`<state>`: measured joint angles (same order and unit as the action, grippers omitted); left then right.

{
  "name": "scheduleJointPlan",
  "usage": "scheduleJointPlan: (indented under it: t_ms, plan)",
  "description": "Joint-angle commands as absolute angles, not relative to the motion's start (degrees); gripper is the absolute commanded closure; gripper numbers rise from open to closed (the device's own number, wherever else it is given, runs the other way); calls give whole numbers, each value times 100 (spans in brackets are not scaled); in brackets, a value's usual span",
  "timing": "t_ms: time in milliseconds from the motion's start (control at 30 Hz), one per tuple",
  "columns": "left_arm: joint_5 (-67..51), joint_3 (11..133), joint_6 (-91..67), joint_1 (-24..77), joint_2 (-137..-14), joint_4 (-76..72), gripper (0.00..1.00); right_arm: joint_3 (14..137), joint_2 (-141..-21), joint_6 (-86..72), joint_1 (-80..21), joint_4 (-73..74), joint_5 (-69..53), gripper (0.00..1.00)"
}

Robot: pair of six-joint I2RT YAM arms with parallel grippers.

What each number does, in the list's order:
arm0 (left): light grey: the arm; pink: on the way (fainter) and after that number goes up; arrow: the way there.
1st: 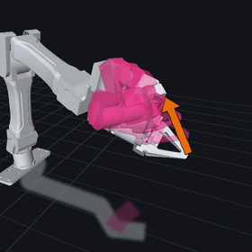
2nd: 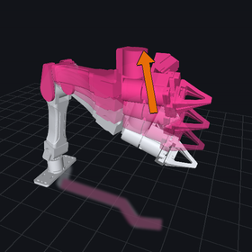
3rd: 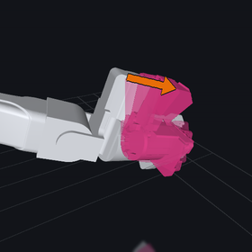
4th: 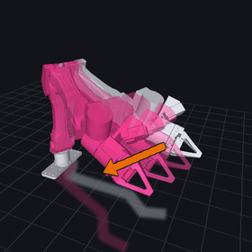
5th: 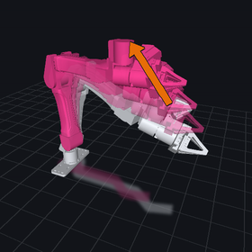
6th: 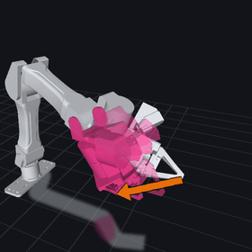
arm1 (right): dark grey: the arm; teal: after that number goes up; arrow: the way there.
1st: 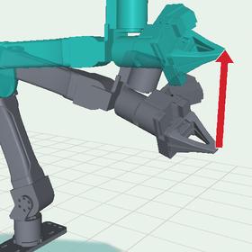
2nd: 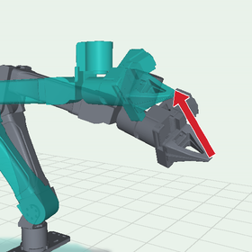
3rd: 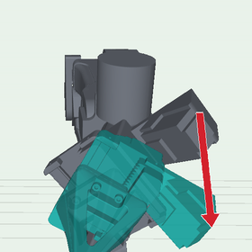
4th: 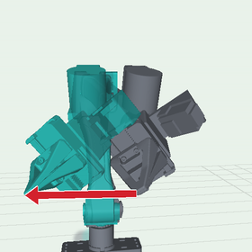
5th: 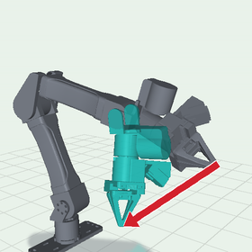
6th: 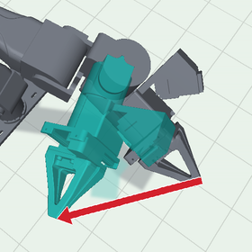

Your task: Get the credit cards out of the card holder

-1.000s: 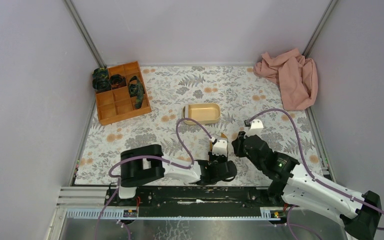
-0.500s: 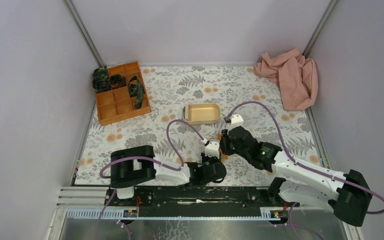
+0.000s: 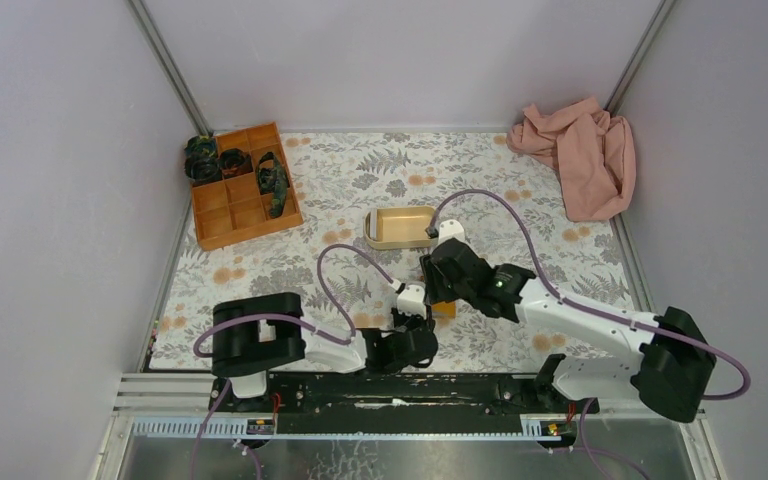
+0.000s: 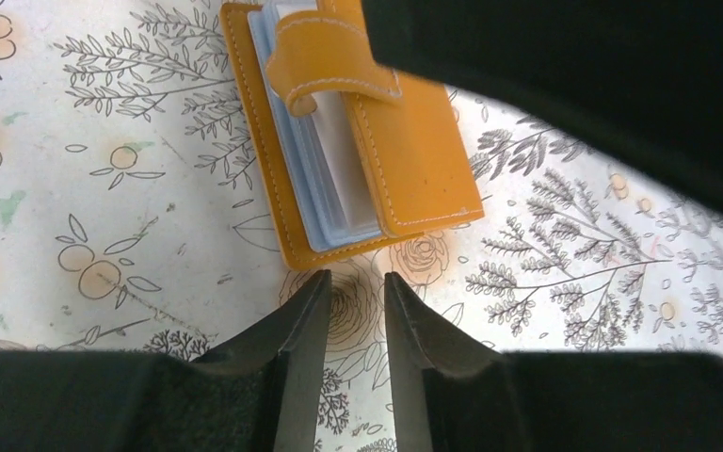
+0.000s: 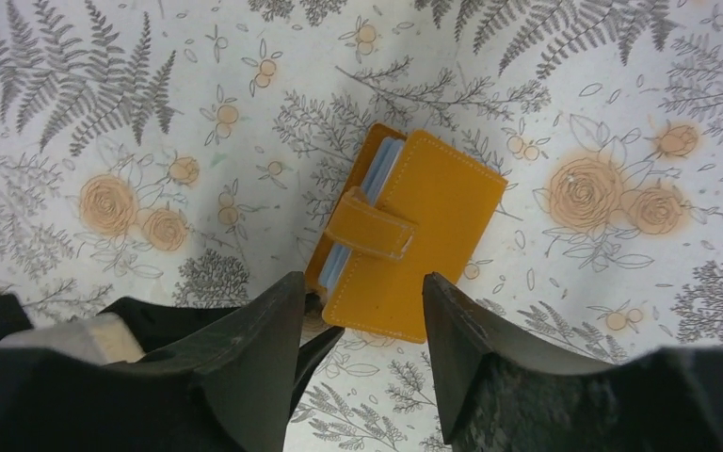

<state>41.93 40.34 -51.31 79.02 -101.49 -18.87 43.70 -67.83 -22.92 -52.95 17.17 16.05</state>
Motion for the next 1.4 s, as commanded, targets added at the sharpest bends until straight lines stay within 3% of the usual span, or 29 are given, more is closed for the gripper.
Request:
scheduleJointPlan:
  t_ms: [0, 167, 600, 833, 1033, 1367]
  plan:
    - [4107, 3558, -4612, 8000, -10232, -3411, 64, 5148, -7346, -2282, -5363, 1885, 2104, 43]
    - [4017, 3195, -4469, 8045, -10165, -4100, 62, 5330, -7746, -2552, -5367, 1847, 2254, 45]
    - [4188, 2292, -4538, 8041, -8966, -4970, 57, 3939, -6341, -2902, -5007, 1237, 2185, 51]
    - [3029, 1745, -5007, 7327, -8353, -5575, 46, 3443, -5958, -2972, -4465, 982, 1507, 52]
    - [2005, 1962, -5512, 6674, -8761, -5778, 45, 3350, -5838, -2955, -4422, 928, 1464, 52]
    - [1596, 2862, -5605, 6665, -9977, -5746, 53, 3180, -5372, -2933, -4321, 1116, 1607, 53]
